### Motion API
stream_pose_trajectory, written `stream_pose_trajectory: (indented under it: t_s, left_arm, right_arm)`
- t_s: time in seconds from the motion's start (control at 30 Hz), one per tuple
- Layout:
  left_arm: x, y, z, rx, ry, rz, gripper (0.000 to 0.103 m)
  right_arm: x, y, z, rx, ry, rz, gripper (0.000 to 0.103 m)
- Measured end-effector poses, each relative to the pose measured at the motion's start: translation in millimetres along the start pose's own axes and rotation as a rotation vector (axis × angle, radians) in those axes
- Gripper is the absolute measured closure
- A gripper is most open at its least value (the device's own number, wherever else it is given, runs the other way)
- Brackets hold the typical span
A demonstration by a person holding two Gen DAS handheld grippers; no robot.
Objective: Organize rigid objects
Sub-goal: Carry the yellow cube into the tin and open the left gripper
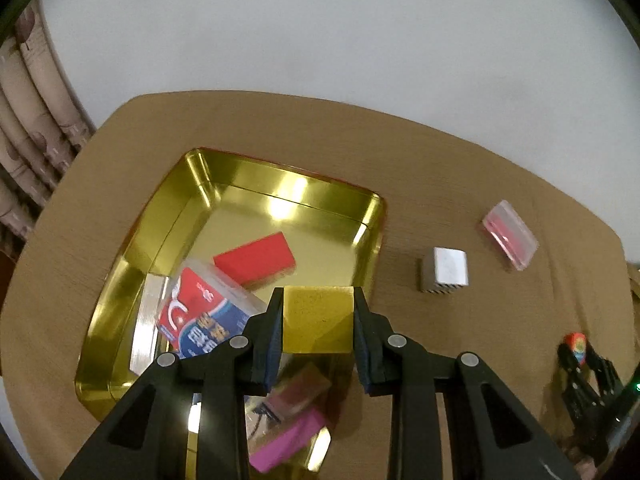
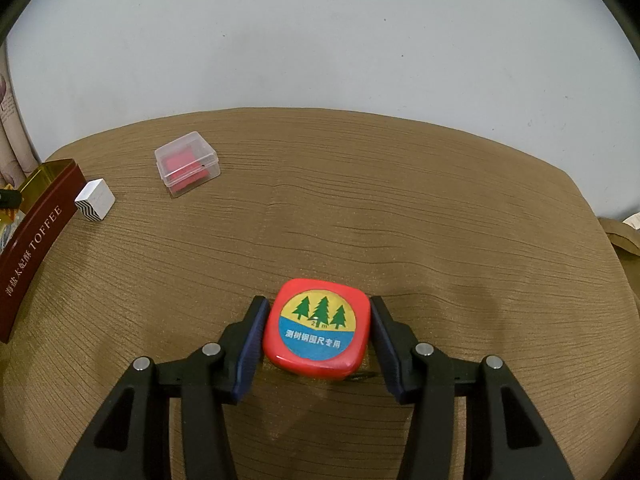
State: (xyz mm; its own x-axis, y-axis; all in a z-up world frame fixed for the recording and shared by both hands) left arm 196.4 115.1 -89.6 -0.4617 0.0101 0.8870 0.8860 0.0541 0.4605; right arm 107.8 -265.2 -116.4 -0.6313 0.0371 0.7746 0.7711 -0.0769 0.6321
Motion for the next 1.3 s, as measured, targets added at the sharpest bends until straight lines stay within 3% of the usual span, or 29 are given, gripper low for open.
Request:
stream_pose_trajectory:
  t_s: [0.13, 0.7, 1.3]
  left_arm:
    - [-7, 4, -2, -0.046, 0.039, -0.016, 0.076]
    - [-45, 9, 5, -0.032, 0.042, 0.037, 0.076]
    - [-32, 8, -7, -0.073, 0.082, -0.002, 0.073]
  right_arm:
    - [0, 0, -2, -0.001, 0.001, 0.0, 0.051]
    - [1, -1, -1, -0.004, -0.002, 0.0, 0.051]
    - [1, -2, -1, -0.005, -0.005, 0.001, 0.051]
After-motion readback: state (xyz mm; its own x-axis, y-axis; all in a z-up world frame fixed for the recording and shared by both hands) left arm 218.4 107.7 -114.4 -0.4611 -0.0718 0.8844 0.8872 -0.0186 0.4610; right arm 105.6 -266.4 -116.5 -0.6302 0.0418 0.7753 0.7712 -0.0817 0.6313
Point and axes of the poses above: each gripper's, at about its wrist camera, not at the fingertips, and x roughly against the way its jaws point, z to its left, y to its top, the point moved 5 cm from there along -x, roughly the way its jaws point
